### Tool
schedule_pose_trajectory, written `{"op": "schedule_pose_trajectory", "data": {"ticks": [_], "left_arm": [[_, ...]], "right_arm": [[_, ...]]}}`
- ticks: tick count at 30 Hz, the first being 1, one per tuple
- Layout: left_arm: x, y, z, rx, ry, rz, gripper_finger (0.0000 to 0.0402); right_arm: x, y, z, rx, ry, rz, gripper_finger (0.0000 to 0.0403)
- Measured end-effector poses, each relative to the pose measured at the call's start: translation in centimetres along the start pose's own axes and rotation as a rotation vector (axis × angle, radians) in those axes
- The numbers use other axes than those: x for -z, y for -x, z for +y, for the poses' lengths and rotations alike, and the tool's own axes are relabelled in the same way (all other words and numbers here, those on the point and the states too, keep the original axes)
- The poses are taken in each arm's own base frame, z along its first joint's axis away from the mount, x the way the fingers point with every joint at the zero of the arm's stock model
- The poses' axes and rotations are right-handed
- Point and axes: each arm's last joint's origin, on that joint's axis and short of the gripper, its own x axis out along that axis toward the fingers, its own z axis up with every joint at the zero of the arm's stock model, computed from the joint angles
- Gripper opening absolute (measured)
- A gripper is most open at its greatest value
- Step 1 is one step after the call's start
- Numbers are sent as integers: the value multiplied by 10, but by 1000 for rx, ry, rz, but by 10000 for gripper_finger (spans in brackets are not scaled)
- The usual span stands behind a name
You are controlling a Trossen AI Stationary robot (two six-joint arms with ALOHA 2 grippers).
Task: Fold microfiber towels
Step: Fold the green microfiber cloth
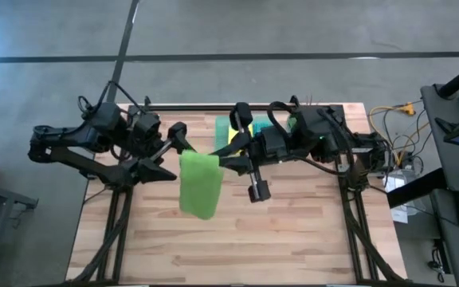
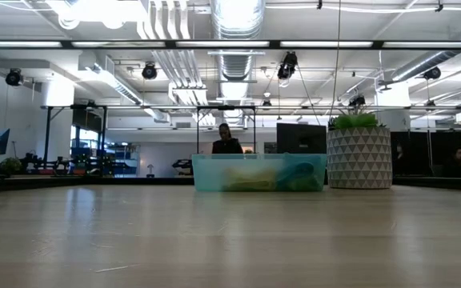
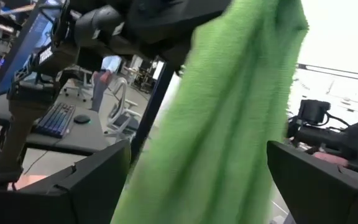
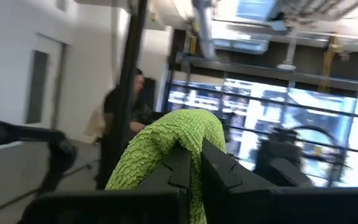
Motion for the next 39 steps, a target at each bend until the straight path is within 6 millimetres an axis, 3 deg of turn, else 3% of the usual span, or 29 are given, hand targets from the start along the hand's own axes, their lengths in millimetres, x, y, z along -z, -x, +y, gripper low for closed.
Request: {"op": "schedule_pose_trajectory", "data": {"ticks": [10, 17, 25, 39], "left_arm": [[-3, 1, 3, -117, 9, -60, 360], [-5, 4, 1, -143, 7, -88, 396], [-5, 3, 1, -127, 8, -79, 399], [-1, -2, 1, -29, 35, -17, 400]], "right_arm": [[-2, 2, 3, -54, -47, 0, 9], [-6, 4, 3, -53, -46, -9, 9], [-5, 4, 0, -46, -46, -9, 9], [2, 4, -22, 9, -54, 14, 9]]}}
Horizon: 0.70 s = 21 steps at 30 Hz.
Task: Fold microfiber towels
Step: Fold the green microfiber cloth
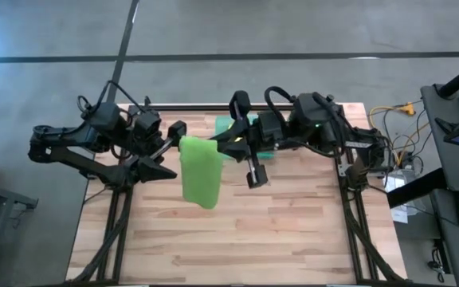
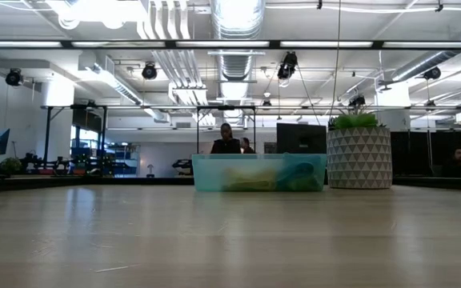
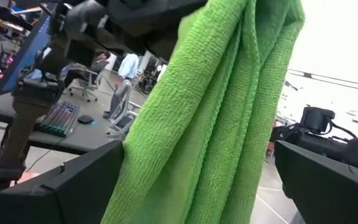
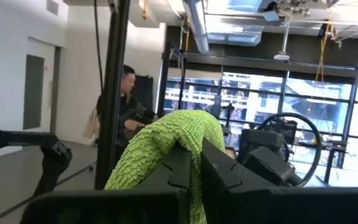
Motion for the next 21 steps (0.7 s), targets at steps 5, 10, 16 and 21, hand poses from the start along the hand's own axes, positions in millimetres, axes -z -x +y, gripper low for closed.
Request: {"op": "schedule_pose_trajectory", "data": {"ticks": [5, 10, 16, 21], "left_arm": [[0, 0, 0, 7, 0, 3, 400], [0, 0, -1, 22, 0, 11, 400], [0, 0, -1, 27, 2, 13, 400], [3, -3, 2, 20, 5, 25, 400]], "right_arm": [[10, -4, -4, 5, -9, 37, 9], [16, -6, -10, 19, -26, 67, 9], [19, -5, -18, 39, -23, 84, 9], [19, -5, -22, 51, -20, 85, 9]]}}
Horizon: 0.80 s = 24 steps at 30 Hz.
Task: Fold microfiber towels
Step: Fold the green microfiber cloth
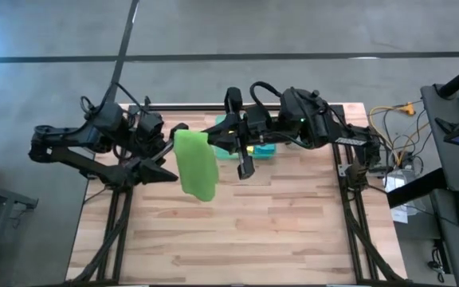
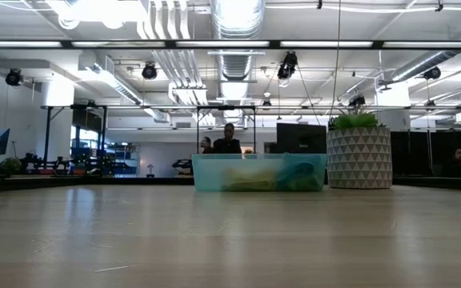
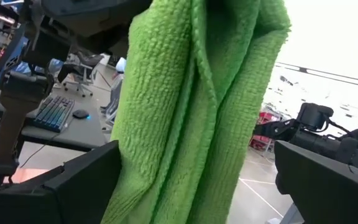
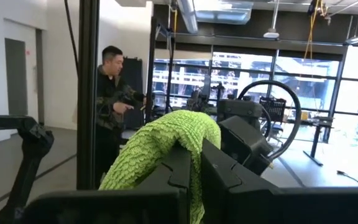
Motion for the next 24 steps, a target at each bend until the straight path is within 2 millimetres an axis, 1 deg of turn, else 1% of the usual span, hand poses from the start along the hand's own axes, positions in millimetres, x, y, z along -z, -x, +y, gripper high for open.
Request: {"op": "schedule_pose_trajectory", "data": {"ticks": [10, 13, 17, 24], "left_arm": [[6, -9, 9, -40, 15, 21, 400], [7, -10, 9, -42, 15, 24, 391], [7, -9, 9, -42, 7, 22, 355], [6, -9, 9, -42, 5, 20, 268]], "right_arm": [[0, 0, -1, 3, 1, 0, 9], [0, 0, -1, 3, 1, 0, 9], [0, 0, -1, 3, 1, -1, 9], [0, 0, -1, 4, 1, -1, 9]]}}
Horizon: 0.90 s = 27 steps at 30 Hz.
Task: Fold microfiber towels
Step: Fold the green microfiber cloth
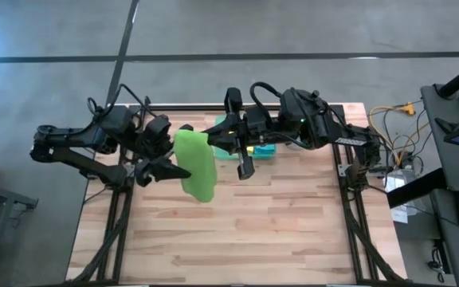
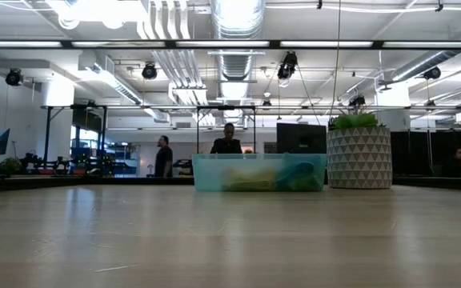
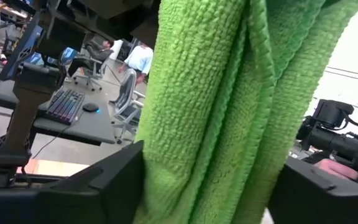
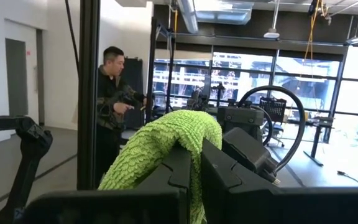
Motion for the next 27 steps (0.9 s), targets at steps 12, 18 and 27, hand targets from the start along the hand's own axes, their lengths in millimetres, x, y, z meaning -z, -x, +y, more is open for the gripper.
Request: {"op": "schedule_pose_trajectory", "data": {"ticks": [12, 18, 27], "left_arm": [[0, 0, 0, -2, -51, 3, 154], [1, 0, 0, -3, -50, 5, 111], [0, 0, 0, -3, -50, 4, 39]], "right_arm": [[0, 0, 0, 0, 1, 0, 9], [0, 0, 0, 0, 8, 1, 9], [1, 0, 0, -1, 26, 19, 9]]}}
